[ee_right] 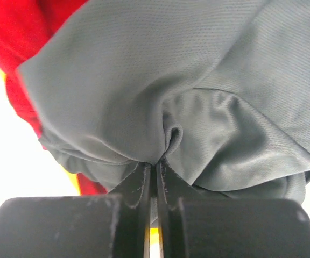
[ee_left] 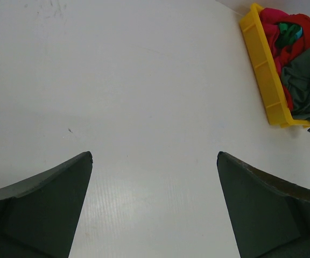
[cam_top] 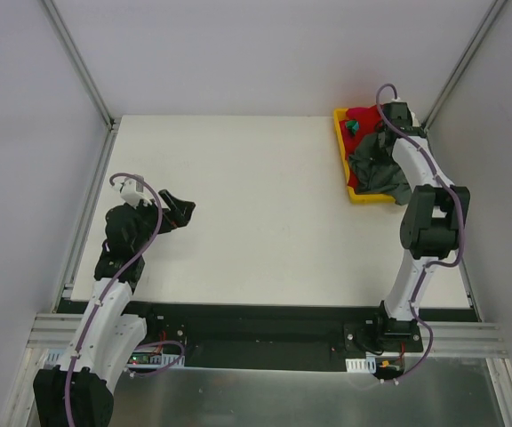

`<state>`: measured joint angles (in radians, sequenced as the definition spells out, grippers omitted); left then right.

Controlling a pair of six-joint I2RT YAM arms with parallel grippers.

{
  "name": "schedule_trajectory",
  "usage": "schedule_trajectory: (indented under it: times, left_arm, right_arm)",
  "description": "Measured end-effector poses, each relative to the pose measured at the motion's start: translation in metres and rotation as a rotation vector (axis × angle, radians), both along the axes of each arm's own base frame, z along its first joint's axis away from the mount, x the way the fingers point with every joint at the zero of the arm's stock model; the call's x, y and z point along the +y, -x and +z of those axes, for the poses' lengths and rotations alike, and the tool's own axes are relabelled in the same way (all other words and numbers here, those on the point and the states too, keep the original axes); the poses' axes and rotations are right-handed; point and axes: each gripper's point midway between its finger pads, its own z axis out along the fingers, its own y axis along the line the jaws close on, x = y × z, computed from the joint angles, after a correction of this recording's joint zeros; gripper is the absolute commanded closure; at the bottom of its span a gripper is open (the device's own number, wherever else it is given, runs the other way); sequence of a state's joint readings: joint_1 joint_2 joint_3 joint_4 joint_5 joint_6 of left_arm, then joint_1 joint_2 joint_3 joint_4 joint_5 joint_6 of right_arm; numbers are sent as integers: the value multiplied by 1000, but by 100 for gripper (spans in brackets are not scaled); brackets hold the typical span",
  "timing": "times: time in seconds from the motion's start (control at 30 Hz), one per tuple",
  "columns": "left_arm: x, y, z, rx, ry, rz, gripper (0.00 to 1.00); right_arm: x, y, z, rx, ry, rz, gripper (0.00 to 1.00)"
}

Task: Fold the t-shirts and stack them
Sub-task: Grab crumpled tshirt from bin with the right arm, then move the tshirt to the center of the board

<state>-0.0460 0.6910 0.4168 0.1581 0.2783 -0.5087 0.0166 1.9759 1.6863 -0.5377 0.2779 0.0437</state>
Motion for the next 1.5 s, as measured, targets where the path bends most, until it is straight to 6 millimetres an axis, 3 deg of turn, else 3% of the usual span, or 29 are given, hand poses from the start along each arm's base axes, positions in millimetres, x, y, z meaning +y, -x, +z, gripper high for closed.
schedule_trajectory:
  times: [0.13, 0.2, 0.27, 0.33, 0.37, 0.53, 0.6, 0.67, 0.83, 0.97, 1.1, 1.17, 1.27, 1.33, 1.4, 1.47, 1.5]
  left_arm:
    - [0, 2, -1, 10, -1, 1, 1]
    - [0, 3, 0, 5, 0, 0, 1]
    - [0, 4, 3, -4, 3, 1, 1]
    - [0, 5, 5, -11, 5, 1, 1]
    - [0, 5, 5, -10, 8, 1, 1]
    - [-3, 4, 4, 10, 25, -5, 1]
    - [-5, 4, 5, 16, 33, -15, 1]
    - [-6, 5, 5, 19, 38, -22, 1]
    - [-6, 7, 7, 14, 43, -20, 1]
    - [-2, 9, 14, -10, 42, 3, 1]
    - [5, 10, 14, -5, 39, 49, 1]
    - [10, 9, 12, 4, 37, 85, 1]
    - [16, 8, 8, 23, 39, 126, 1]
    - [19, 7, 3, 46, 43, 148, 1]
    - [19, 6, -3, 80, 49, 154, 1]
    - [18, 4, -11, 127, 59, 159, 1]
    - [18, 3, -16, 157, 62, 161, 1]
  right_arm:
    - [18, -3, 24, -47, -66, 94, 99]
    - [28, 3, 50, -87, -77, 143, 99]
    - [48, 14, 95, -175, -75, 215, 99]
    - [81, 34, 151, -292, -64, 317, 99]
    - [109, 53, 186, -369, -62, 402, 99]
    - [224, 155, 295, -629, -120, 802, 99]
    - [246, 182, 324, -697, -141, 895, 99]
    - [261, 195, 345, -747, -149, 948, 99]
    - [301, 200, 370, -797, -120, 1032, 99]
    - [328, 189, 369, -789, -78, 1048, 99]
    - [326, 178, 343, -732, -9, 1008, 99]
    - [314, 175, 315, -685, 38, 966, 99]
    - [280, 177, 255, -565, 99, 879, 97]
    - [250, 176, 211, -486, 105, 795, 79]
    - [207, 176, 161, -381, 111, 676, 51]
    - [170, 178, 119, -293, 114, 562, 37]
    - [152, 181, 101, -253, 123, 508, 24]
